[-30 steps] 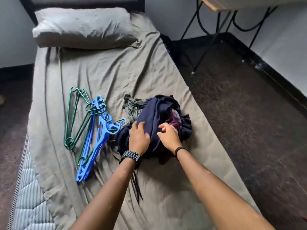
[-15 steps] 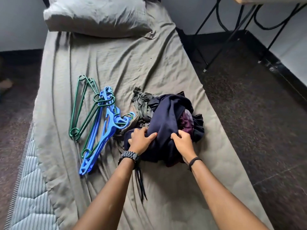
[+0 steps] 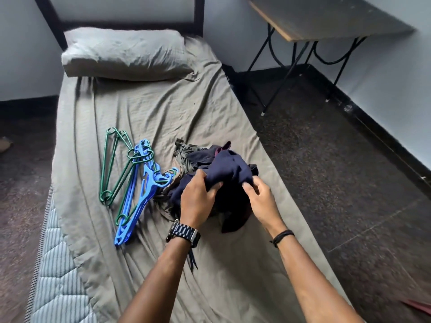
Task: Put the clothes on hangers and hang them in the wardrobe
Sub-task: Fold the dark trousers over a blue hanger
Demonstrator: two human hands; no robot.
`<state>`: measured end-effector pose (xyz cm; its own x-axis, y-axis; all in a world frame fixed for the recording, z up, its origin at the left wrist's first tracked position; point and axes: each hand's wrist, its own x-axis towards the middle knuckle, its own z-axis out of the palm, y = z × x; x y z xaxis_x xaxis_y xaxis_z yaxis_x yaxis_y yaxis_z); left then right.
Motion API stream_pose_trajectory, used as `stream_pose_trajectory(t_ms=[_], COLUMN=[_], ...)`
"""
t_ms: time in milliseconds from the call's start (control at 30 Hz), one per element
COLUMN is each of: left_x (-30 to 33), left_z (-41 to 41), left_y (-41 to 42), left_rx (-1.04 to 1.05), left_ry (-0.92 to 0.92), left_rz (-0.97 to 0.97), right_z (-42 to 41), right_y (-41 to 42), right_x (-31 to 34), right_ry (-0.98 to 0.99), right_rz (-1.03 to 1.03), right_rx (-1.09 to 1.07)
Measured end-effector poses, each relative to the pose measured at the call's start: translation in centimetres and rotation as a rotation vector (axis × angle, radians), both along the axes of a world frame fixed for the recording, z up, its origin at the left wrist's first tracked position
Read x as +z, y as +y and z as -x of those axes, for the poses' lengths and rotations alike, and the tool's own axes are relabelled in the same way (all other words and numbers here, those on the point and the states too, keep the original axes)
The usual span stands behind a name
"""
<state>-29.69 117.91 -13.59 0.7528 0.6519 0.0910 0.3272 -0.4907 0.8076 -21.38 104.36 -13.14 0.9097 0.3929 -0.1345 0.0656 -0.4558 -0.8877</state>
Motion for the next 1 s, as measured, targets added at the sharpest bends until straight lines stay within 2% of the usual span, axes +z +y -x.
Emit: stream_pose_trajectory(t_ms=[67,133,300,433,600,700,800,933,1000], left_x=[2.5,5.0,12.3,17.3,22.6,24.7,25.5,28.3,29.9], left_z=[0.4,0.6,1.7,2.2,2.9,3.3,3.7,5.1,5.6], left_y=[0.1,0.2,-0.1,-1.3,-4.6,-7.0,-9.7,-13.6,-14.5], left_rx=[0.009,0.026,-0.004,-0.096,-0.143,-0.127,-0.165,-0.255,-0.341], left_ry=[-0.026,-0.052,-0.163,-0.231,-0.456,-0.475,-0.367,-0.278,-0.194], left_rz=[-0.003,0.01,0.062,0.111,0.611,0.865,0.932,0.937,0.97], right_z=[0.3,0.3,0.9,2.8,5.8,8.1,9.3,9.9,10.0], right_y=[-0.4,-0.5,-0.7,-2.2,-5.8,-8.8,-12.0,-15.6,-17.0], right_x=[2.8,5.6,13.5,18.2,21.4,21.6,22.4,25.9,28.3], right_ry=[-0.104,-0.099,0.241,0.345,0.316,0.368,0.413,0.304,0.255], right_rz=[0.013,-0.053,-0.454,-0.608,-0.564,-0.426,-0.336,-0.078,-0.102], right_rx=[-0.026,-0.07,-0.093,0.066,0.219,0.252,0.259,0.239,0.212])
